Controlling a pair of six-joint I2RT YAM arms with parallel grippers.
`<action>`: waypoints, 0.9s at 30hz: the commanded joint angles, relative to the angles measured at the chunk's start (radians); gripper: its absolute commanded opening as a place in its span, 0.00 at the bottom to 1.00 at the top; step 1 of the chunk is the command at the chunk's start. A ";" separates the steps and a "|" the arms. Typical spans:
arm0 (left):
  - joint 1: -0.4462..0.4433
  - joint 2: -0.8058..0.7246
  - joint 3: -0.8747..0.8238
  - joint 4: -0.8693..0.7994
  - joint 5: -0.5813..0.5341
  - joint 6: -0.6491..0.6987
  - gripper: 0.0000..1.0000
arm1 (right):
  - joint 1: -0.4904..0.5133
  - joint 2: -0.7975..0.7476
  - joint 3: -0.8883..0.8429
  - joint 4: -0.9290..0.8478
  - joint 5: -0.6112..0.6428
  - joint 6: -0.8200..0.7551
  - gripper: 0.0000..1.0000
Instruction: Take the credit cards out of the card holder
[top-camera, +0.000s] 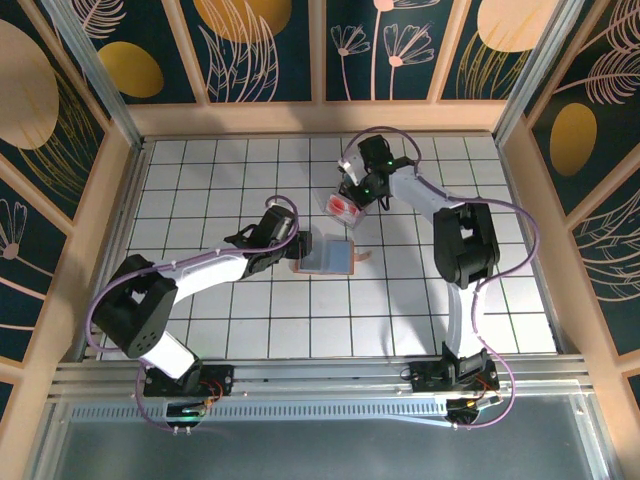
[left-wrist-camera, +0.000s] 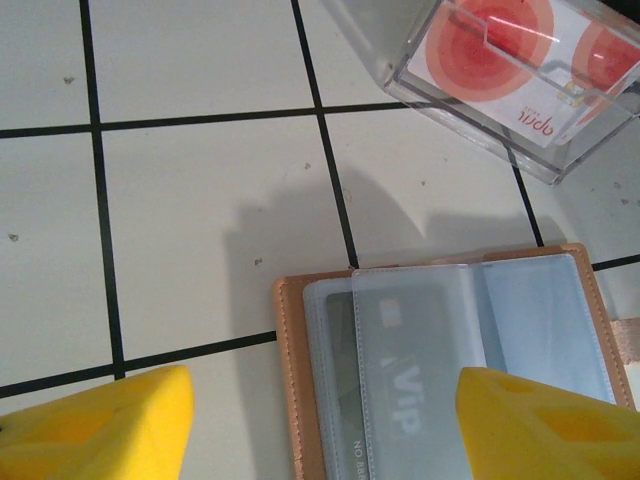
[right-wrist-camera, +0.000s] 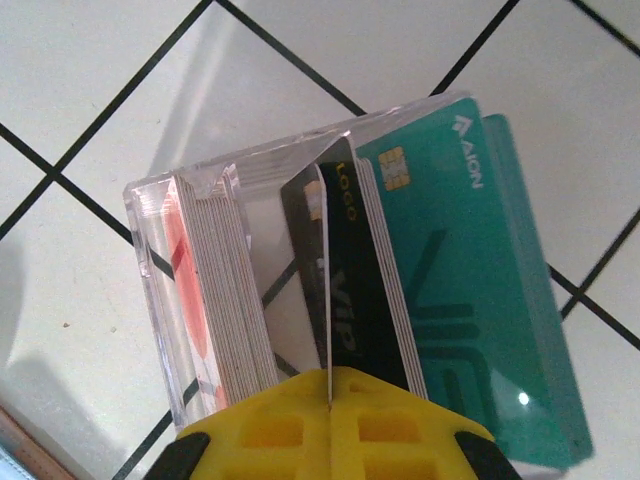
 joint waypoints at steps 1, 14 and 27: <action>0.006 -0.030 -0.005 -0.028 -0.026 -0.007 0.70 | -0.011 0.049 0.051 -0.071 -0.023 -0.033 0.00; 0.007 -0.036 -0.002 -0.023 -0.052 -0.038 0.71 | 0.013 0.159 0.206 -0.176 -0.126 -0.062 0.00; 0.009 -0.072 0.013 -0.043 -0.059 -0.048 0.72 | 0.028 0.047 0.173 -0.140 -0.022 -0.005 0.33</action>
